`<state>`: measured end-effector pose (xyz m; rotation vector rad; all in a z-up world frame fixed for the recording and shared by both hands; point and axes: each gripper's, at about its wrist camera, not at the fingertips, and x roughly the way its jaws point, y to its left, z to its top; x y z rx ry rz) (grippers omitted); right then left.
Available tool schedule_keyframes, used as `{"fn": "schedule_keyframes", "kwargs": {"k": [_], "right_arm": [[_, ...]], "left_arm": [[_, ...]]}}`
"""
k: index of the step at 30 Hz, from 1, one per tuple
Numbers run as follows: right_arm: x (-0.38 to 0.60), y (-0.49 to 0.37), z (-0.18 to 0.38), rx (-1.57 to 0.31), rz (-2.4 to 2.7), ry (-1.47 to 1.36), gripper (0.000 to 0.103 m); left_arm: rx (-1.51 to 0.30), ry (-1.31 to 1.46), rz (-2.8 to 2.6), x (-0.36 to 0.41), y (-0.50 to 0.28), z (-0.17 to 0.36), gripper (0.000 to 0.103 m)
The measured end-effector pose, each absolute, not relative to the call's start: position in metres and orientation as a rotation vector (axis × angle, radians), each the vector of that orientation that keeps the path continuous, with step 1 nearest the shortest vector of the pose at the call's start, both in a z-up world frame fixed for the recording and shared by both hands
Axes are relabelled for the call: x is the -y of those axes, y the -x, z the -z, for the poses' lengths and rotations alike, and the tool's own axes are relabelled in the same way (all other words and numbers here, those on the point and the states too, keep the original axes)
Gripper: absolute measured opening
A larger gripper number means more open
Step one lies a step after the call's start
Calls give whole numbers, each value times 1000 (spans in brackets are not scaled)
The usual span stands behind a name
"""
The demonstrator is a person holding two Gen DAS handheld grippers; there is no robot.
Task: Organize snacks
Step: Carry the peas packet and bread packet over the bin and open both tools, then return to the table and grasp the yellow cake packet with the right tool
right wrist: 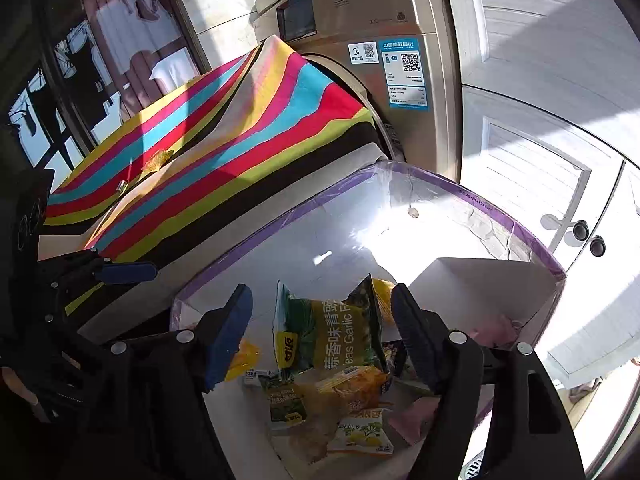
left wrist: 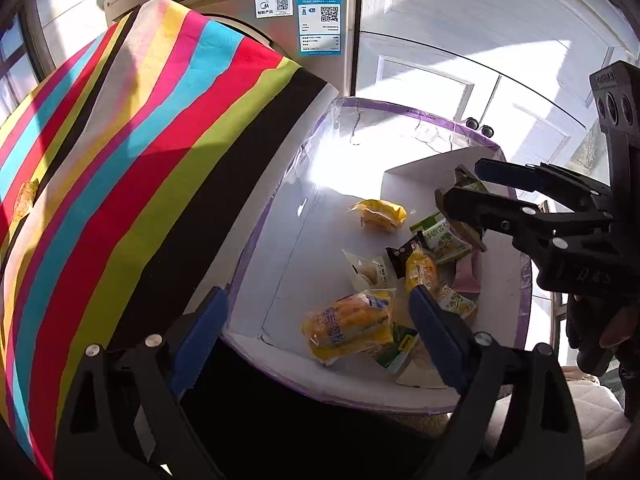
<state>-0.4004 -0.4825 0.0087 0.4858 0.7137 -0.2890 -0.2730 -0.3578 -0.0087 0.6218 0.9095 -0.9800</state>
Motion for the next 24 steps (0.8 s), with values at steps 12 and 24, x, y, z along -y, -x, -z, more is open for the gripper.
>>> {"fn": "schedule_keyframes", "kwargs": {"k": [12, 24], "right_arm": [[481, 380, -27, -663, 292, -513, 84], [339, 200, -59, -752, -78, -162, 88]], "left_arm": [[-761, -370, 385, 177, 124, -43, 101], [-862, 145, -50, -17, -8, -16, 101]]}}
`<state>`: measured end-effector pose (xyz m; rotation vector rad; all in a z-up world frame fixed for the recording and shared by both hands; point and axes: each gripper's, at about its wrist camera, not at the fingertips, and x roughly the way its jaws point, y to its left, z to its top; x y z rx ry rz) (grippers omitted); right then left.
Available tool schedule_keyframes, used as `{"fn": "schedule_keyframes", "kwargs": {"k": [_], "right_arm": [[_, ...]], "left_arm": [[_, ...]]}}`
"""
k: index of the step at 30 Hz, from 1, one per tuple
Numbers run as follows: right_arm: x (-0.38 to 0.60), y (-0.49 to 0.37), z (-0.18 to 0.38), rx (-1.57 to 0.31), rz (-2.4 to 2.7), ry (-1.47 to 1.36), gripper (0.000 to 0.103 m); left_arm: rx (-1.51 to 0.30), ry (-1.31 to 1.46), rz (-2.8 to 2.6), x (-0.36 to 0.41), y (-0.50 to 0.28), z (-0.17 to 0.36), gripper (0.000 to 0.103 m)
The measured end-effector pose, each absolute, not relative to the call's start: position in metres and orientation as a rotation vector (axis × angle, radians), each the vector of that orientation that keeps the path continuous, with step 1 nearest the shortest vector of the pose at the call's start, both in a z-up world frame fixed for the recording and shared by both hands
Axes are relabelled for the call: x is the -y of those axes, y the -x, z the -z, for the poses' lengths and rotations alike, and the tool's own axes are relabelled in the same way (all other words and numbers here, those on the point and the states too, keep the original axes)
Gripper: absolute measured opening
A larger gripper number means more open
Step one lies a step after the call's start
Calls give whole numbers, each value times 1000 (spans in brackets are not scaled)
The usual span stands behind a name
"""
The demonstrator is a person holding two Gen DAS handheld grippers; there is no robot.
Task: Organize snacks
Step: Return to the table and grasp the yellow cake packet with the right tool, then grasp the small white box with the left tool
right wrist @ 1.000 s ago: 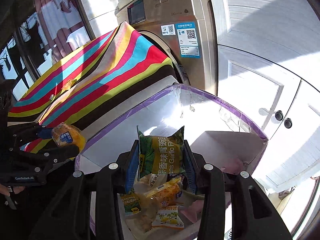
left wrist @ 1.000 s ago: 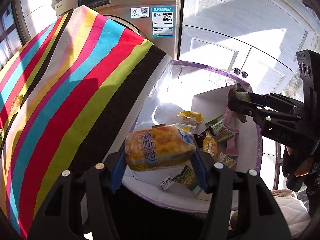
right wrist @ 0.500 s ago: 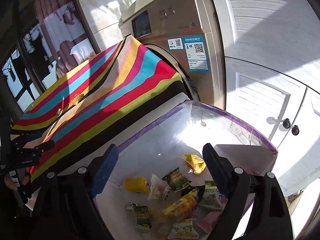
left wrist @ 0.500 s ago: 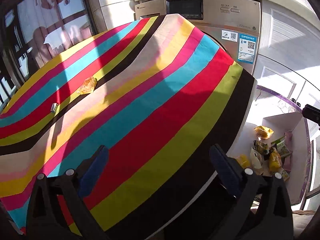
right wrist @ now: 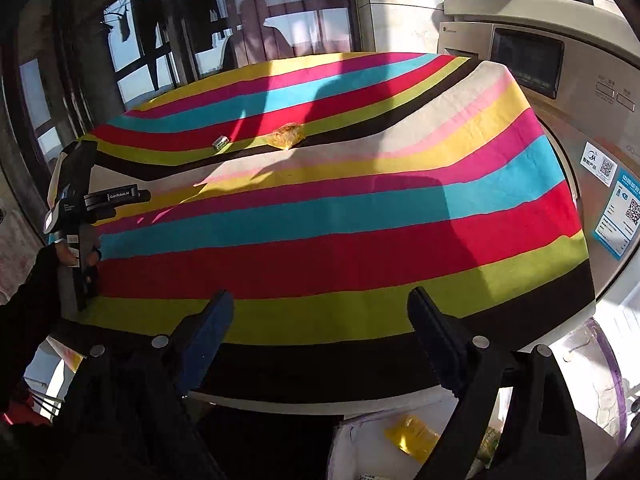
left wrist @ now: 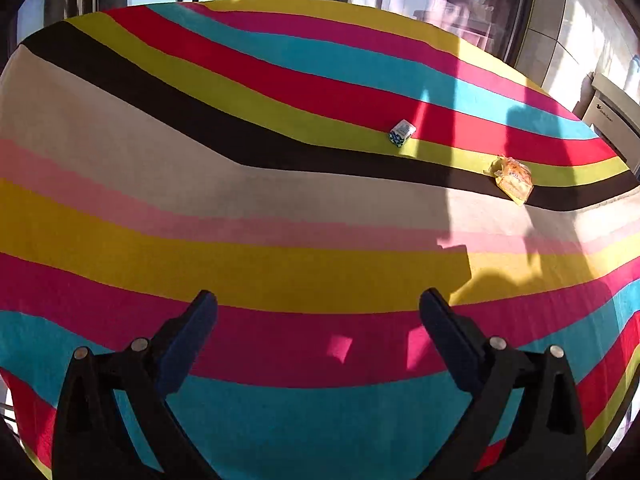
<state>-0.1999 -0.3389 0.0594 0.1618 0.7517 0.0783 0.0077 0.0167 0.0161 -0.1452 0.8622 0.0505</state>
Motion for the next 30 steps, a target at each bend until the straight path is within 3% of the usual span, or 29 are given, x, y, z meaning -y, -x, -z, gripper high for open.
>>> {"fn": "schedule_keyframes", "kwargs": {"k": [3, 13, 27, 28, 29, 30], "right_arm": [[321, 141, -58, -780, -101, -124, 88], [301, -57, -15, -922, -215, 40, 88], [276, -196, 5, -930, -307, 199, 87], [276, -199, 6, -933, -318, 189, 83], [278, -199, 6, -939, -343, 155, 57], [280, -197, 5, -949, -378, 106, 53]], "left_arm": [[-874, 271, -25, -35, -6, -10, 101], [-849, 293, 33, -31, 2, -9, 101], [-854, 279, 55, -20, -2, -6, 101], [-854, 280, 54, -20, -2, -6, 101], [-854, 280, 54, -20, -2, -6, 101], [-854, 280, 54, -20, -2, -6, 101]]}}
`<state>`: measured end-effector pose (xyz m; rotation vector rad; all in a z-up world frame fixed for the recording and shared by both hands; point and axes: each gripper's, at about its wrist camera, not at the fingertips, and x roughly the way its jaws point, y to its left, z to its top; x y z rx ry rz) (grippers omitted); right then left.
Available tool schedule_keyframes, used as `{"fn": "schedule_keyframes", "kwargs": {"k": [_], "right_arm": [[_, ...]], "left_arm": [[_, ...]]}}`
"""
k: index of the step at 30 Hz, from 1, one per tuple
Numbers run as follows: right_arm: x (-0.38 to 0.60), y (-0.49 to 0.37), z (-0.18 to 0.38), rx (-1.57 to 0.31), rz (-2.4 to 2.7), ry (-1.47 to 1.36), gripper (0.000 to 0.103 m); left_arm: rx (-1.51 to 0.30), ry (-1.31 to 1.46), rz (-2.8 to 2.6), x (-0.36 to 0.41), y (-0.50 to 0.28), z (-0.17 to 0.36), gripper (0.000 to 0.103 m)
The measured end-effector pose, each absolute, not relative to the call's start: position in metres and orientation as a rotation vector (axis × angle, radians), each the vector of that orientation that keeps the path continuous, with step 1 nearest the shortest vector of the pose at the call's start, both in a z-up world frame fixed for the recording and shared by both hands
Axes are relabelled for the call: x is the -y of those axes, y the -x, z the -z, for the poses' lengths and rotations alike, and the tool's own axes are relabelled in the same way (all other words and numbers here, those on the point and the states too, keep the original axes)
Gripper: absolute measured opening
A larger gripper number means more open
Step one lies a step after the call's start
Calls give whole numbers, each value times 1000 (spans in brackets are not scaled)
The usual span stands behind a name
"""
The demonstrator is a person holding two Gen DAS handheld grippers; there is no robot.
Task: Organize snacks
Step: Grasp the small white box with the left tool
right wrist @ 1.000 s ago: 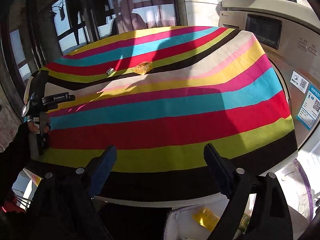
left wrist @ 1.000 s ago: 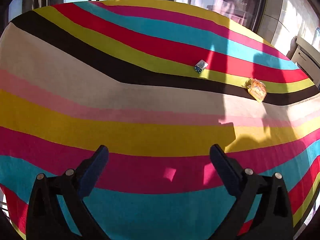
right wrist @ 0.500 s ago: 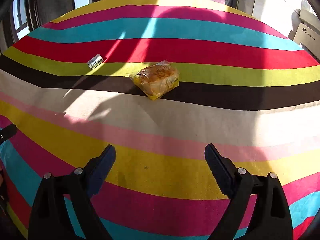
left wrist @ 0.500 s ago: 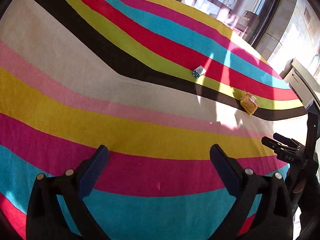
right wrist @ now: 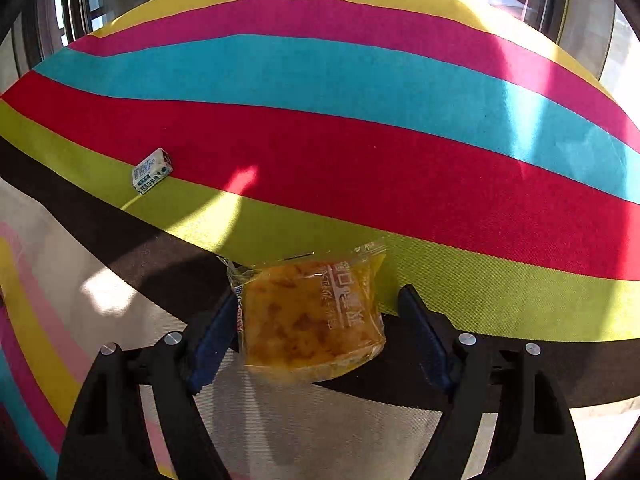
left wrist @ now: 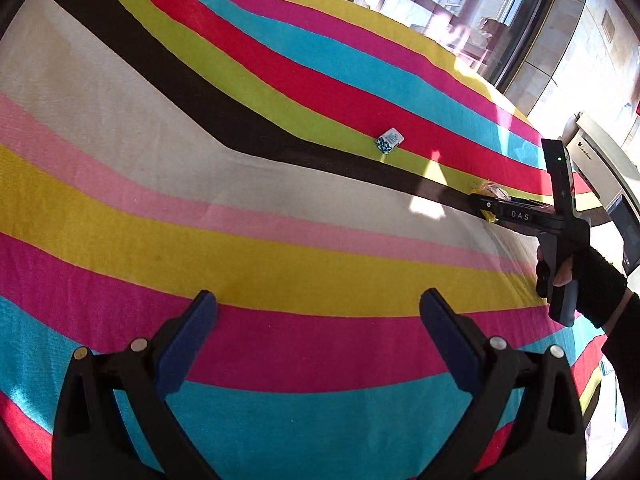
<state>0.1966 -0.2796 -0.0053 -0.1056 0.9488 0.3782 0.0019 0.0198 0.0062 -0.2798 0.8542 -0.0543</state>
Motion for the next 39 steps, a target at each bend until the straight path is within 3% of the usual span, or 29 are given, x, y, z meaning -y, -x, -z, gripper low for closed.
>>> {"fn": "schedule_keyframes", "kwargs": {"k": [10, 15, 20, 26, 31, 39], "right_arm": [[243, -76, -8, -907, -310, 29, 51], [229, -60, -6, -903, -279, 45, 51], [222, -66, 0, -929, -261, 36, 52], [221, -75, 3, -931, -256, 43, 53], [223, -72, 2, -930, -259, 33, 53], [232, -74, 2, -931, -266, -37, 53]], "left_arm": [[-859, 271, 50, -18, -1, -6, 101], [-892, 222, 51, -11, -13, -6, 101], [-959, 155, 31, 2, -76, -9, 101], [-978, 521, -134, 8, -164, -15, 101], [-1012, 608, -344, 44, -230, -16, 101], [-1117, 611, -550, 74, -268, -2, 99]]}}
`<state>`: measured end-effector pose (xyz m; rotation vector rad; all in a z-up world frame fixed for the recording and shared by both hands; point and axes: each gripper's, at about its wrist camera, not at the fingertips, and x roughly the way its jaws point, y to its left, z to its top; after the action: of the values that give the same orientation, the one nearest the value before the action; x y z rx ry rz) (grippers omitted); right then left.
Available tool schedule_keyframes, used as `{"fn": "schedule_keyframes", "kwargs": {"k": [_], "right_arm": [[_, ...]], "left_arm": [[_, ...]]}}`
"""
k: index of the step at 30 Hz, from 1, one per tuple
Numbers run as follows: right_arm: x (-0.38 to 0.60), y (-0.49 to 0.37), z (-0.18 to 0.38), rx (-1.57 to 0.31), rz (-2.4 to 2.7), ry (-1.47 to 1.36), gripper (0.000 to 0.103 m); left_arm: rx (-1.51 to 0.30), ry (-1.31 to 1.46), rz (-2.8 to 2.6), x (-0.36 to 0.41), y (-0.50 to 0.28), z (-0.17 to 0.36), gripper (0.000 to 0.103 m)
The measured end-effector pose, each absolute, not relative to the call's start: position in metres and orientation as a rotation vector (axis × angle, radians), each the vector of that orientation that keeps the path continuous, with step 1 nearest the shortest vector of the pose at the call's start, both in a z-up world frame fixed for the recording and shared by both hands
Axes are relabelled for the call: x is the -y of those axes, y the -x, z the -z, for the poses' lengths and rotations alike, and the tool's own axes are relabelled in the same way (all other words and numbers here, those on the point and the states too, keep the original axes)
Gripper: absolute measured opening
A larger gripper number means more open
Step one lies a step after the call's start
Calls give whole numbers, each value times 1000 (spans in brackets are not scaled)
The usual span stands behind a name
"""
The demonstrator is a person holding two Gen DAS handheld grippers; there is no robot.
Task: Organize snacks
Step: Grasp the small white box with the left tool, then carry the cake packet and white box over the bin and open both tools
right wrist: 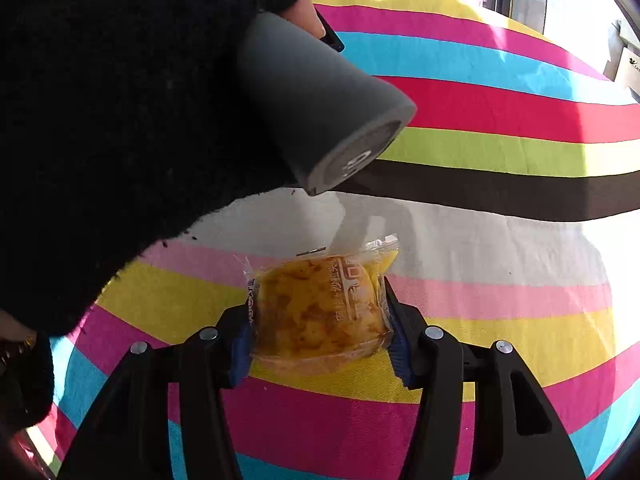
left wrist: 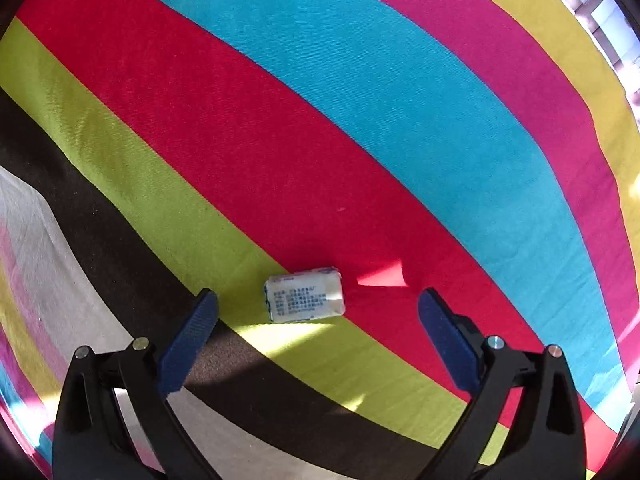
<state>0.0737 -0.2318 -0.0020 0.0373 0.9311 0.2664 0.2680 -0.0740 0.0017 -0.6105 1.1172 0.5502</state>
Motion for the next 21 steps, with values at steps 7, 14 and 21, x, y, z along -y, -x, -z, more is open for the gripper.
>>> {"fn": "schedule_keyframes", "kwargs": {"k": [7, 14, 21], "right_arm": [[233, -74, 3, -931, -259, -37, 53], [231, -73, 4, -932, -251, -18, 54], [226, -73, 3, -933, -243, 1, 54]], "left_arm": [[-1126, 596, -598, 73, -276, -3, 96], [-1129, 548, -494, 64, -267, -12, 35], [-1074, 477, -306, 21, -205, -21, 35]]}}
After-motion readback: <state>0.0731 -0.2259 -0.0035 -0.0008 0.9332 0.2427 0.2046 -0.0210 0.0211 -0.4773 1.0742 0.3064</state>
